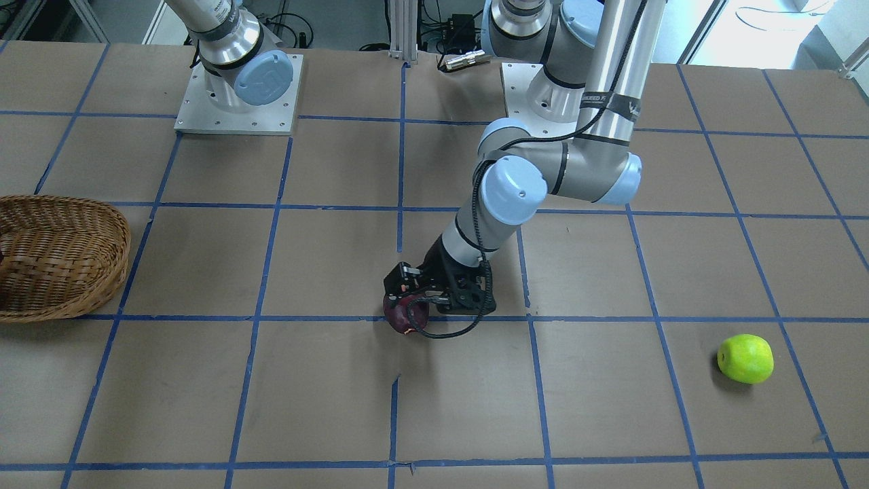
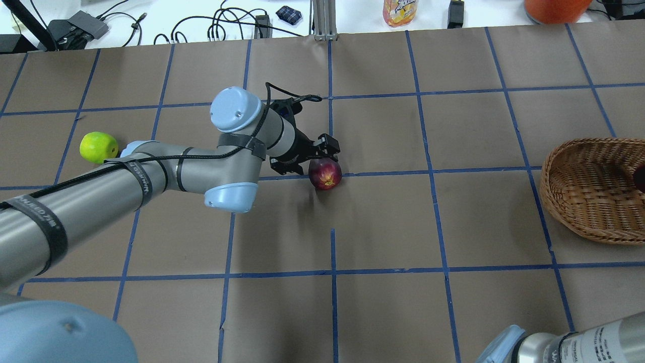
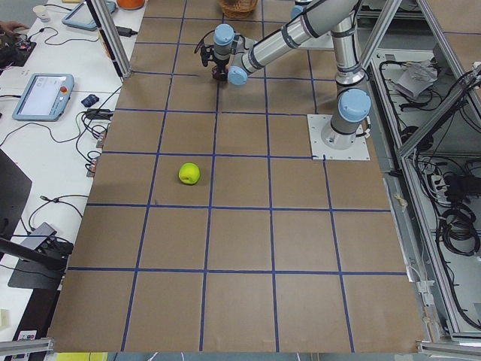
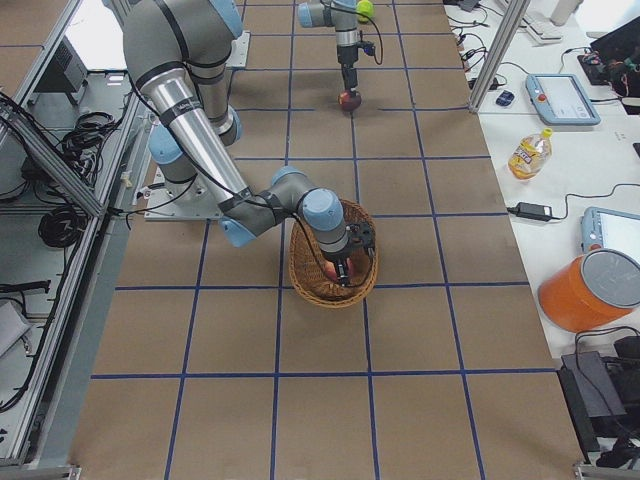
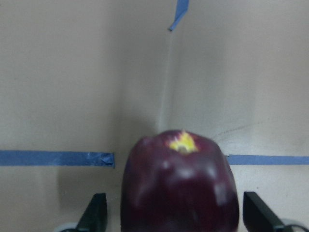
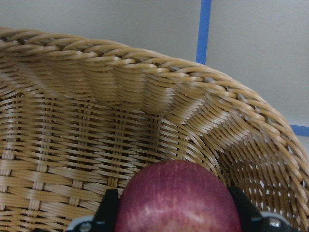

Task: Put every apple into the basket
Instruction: 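Release red apple into basket while left gripper moves toward green apple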

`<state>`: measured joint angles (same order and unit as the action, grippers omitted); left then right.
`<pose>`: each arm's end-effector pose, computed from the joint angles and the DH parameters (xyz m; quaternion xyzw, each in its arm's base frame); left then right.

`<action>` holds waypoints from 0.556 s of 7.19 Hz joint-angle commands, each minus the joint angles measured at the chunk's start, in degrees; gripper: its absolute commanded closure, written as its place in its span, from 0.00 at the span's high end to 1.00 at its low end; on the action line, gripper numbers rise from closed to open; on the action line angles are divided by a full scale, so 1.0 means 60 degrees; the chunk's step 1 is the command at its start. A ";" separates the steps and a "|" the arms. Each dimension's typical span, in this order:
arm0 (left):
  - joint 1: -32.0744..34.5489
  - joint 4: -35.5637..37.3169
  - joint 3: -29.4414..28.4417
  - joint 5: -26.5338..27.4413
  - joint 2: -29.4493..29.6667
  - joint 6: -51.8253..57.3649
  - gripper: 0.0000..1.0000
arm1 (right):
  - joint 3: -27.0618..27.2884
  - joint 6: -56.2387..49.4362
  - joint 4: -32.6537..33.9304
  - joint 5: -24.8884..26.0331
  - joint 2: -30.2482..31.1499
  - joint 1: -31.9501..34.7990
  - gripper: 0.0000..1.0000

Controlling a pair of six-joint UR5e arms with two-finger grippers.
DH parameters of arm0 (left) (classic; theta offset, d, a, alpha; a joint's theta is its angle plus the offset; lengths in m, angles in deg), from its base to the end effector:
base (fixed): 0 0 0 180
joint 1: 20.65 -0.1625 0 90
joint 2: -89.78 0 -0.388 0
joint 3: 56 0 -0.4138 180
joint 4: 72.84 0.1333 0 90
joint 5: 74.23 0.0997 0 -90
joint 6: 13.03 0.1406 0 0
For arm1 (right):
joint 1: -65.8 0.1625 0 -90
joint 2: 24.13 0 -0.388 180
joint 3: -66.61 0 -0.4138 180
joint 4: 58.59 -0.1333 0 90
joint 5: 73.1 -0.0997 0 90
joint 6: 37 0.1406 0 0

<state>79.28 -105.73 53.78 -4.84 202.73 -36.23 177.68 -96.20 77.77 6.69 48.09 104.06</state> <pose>-0.2808 -0.5442 0.1363 0.0905 -0.9722 0.0674 0.2052 -0.3399 -0.4696 0.1482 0.0705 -0.9914 0.1101 0.0034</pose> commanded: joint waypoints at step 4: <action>-0.4207 -0.3091 0.0189 0.0168 -0.2225 0.6566 1.00 | -0.0580 0.0111 -0.1531 -0.0026 0.1277 0.1483 1.00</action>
<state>61.91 -117.05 54.89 -4.06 191.82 -12.61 175.68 -95.73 70.58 6.90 53.61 108.47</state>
